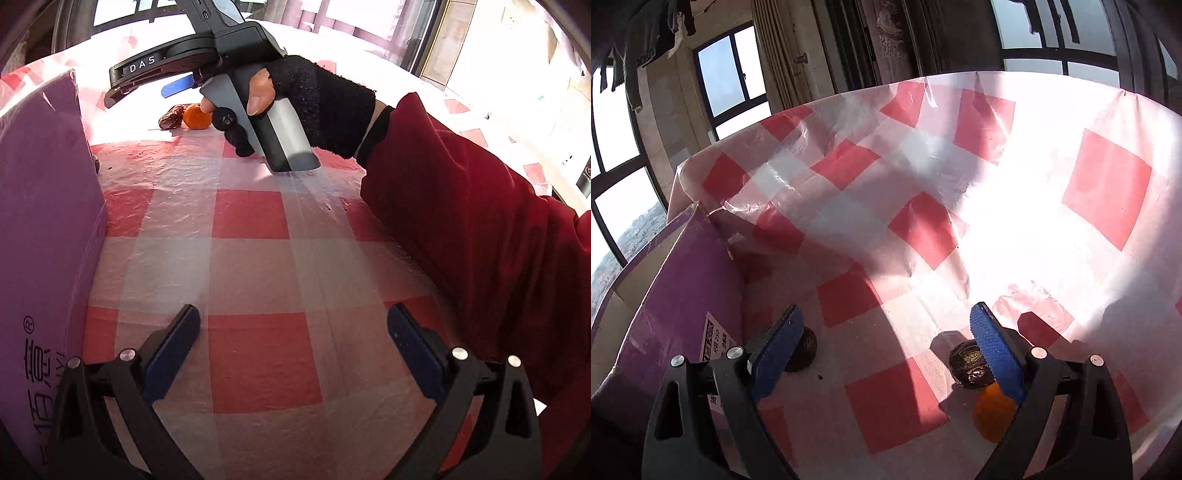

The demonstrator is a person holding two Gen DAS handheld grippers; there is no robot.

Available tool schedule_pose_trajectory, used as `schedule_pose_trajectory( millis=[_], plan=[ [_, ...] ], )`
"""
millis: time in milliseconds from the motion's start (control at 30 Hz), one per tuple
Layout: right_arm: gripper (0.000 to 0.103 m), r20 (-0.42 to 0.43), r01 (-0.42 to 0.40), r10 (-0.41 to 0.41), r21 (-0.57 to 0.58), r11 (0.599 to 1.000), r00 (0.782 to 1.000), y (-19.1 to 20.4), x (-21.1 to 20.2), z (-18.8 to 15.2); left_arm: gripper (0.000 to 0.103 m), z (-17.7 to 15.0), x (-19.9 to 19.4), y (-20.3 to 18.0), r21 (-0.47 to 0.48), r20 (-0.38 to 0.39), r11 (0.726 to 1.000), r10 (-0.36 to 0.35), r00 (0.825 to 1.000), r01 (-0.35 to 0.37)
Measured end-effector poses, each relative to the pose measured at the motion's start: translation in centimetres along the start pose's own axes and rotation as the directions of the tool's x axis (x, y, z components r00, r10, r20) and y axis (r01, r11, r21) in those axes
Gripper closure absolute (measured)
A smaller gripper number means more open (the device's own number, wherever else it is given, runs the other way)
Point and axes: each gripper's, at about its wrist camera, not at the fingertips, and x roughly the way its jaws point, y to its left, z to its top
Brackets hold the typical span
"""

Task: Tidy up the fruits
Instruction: 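Grasp a dark date with the right tool while the left tool approaches the small orange, then grasp the small orange with the left tool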

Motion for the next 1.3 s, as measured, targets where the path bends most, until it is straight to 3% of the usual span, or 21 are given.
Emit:
schedule_pose_trajectory(
  millis=[167, 333, 400, 500, 567, 667, 833, 933, 1000, 1067, 1167, 1300],
  plan=[
    [0.019, -0.117, -0.108, 0.090, -0.159, 0.981, 0.989, 2.9, 2.8, 1.2, 0.002, 0.0, 0.1, 0.1, -0.002, 0.001, 1.000, -0.008, 1.000, 0.008],
    [0.036, -0.248, -0.184, 0.097, -0.356, 0.916, 0.964, 6.7, 6.1, 0.1, 0.002, 0.3, 0.2, -0.1, 0.004, -0.003, 1.000, -0.005, 1.000, 0.005],
    [0.045, -0.273, -0.239, 0.144, -0.355, 0.904, 0.951, 6.8, 6.6, -0.5, 0.002, 0.2, 0.2, -0.1, 0.005, -0.003, 1.000, -0.004, 1.000, 0.004],
    [0.045, -0.272, -0.240, 0.144, -0.361, 0.901, 0.952, 7.2, 6.3, -0.8, 0.002, 0.2, 0.2, -0.2, 0.007, -0.004, 1.000, -0.001, 1.000, 0.001],
    [0.052, -0.300, -0.249, 0.139, -0.368, 0.896, 0.944, 7.6, 6.3, -1.6, 0.002, 0.3, 0.4, -0.2, 0.007, -0.004, 1.000, 0.000, 1.000, 0.000],
    [0.060, -0.280, -0.192, 0.078, -0.407, 0.893, 0.957, 8.3, 6.0, -2.1, 0.002, 0.4, 0.5, -0.3, 0.012, -0.007, 1.000, 0.007, 1.000, -0.007],
    [0.062, -0.245, -0.058, -0.029, -0.340, 0.939, 0.969, 7.7, 3.3, -4.1, 0.002, 0.3, 0.6, -0.3, 0.010, -0.006, 1.000, 0.007, 1.000, -0.007],
    [0.062, -0.218, 0.077, -0.134, -0.254, 0.964, 0.967, 5.8, -1.3, -7.1, 0.002, 0.5, 0.8, -0.7, 0.018, -0.012, 0.998, 0.056, 0.998, -0.056],
    [0.062, -0.196, 0.212, -0.244, -0.169, 0.962, 0.950, 4.1, -5.2, -9.8, 0.002, 0.8, 1.1, -0.5, -0.019, -0.016, 0.992, 0.122, 0.992, -0.122],
    [0.062, -0.190, 0.328, -0.328, -0.035, 0.944, 0.925, 2.5, -9.1, -12.6, 0.002, 1.9, 1.7, 0.1, -0.070, -0.017, 0.987, 0.145, 0.989, -0.146],
    [0.062, -0.189, 0.462, -0.431, 0.182, 0.868, 0.883, 1.3, -14.4, -16.6, 0.002, 5.0, 4.2, 0.9, -0.125, -0.047, 0.959, 0.251, 0.967, -0.255],
    [0.062, -0.163, 0.535, -0.515, 0.389, 0.750, 0.841, 1.3, -19.6, -21.0, 0.005, 10.2, 7.5, 2.8, -0.256, -0.031, 0.889, 0.386, 0.922, -0.381]
  ],
)
